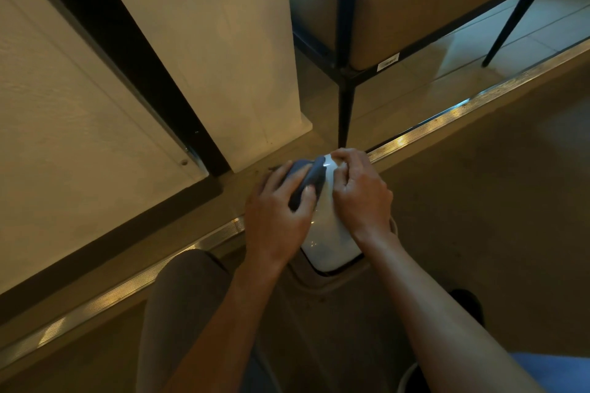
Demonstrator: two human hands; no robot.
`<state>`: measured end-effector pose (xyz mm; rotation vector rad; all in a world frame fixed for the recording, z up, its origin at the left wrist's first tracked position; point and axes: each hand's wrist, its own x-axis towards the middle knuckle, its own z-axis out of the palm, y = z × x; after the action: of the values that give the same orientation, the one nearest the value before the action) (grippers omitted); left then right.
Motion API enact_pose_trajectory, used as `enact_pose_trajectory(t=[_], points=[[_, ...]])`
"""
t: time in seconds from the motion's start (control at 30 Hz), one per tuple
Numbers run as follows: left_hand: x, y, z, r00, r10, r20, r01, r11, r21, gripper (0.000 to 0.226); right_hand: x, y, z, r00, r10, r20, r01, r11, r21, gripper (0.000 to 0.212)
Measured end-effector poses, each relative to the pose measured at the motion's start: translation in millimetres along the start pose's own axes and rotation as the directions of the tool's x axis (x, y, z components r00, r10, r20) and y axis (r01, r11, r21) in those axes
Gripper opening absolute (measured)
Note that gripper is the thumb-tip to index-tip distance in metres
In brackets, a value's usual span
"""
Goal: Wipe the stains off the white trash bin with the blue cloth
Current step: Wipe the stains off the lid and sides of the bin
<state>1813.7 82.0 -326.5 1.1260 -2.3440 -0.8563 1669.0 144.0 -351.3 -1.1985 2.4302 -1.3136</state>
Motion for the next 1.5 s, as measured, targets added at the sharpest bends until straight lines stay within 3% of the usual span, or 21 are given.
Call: enact_pose_trajectory(t=[0.2, 0.43, 0.6, 0.7, 0.83, 1.0, 1.1, 1.2, 1.5], points=[[-31.0, -13.6, -19.4, 0.996, 0.083, -0.027, -0.083, 0.996, 0.022, 0.058, 0.2, 1.2, 0.1, 1.000, 0.003, 0.013, -0.003, 1.000, 0.007, 0.026], [-52.0, -20.1, -25.7, 0.976, 0.211, 0.054, -0.218, 0.944, 0.250, 0.052, 1.7, 3.3, 1.2, 1.000, -0.018, 0.024, 0.018, 1.000, 0.005, 0.024], [-12.1, -35.6, -36.4, 0.880, 0.464, 0.106, -0.468, 0.803, 0.369, 0.045, 3.0, 3.6, 1.5, 0.999, -0.026, 0.035, 0.026, 1.000, -0.001, 0.034], [4.7, -43.2, -27.6, 0.818, 0.549, 0.171, -0.573, 0.754, 0.321, 0.043, 5.5, 4.5, 1.7, 0.999, -0.022, 0.026, 0.021, 1.000, 0.009, 0.032], [-9.2, -54.9, -9.0, 0.875, 0.477, 0.077, -0.482, 0.851, 0.207, 0.043, 3.6, 5.3, 2.6, 0.999, -0.036, 0.003, 0.036, 0.999, 0.020, 0.028], [-17.8, -62.3, -3.4, 0.880, 0.474, -0.007, -0.462, 0.862, 0.208, 0.042, 0.8, 6.9, 4.0, 0.999, -0.036, -0.005, 0.036, 0.999, -0.012, 0.029], [3.5, -48.8, -12.2, 0.967, 0.251, -0.032, -0.241, 0.952, 0.190, 0.045, 0.6, 6.9, 3.9, 0.999, -0.042, -0.005, 0.042, 0.998, -0.036, 0.029], [18.7, -32.6, -9.1, 0.998, 0.053, -0.024, -0.051, 0.995, 0.085, 0.045, 0.6, 5.9, 4.4, 0.999, -0.042, -0.020, 0.041, 0.998, -0.056, 0.029], [-47.0, -29.7, 10.7, 0.958, 0.284, -0.031, -0.262, 0.918, 0.296, 0.052, 0.0, 4.3, 4.8, 0.999, -0.038, -0.023, 0.037, 0.997, -0.072, 0.031]])
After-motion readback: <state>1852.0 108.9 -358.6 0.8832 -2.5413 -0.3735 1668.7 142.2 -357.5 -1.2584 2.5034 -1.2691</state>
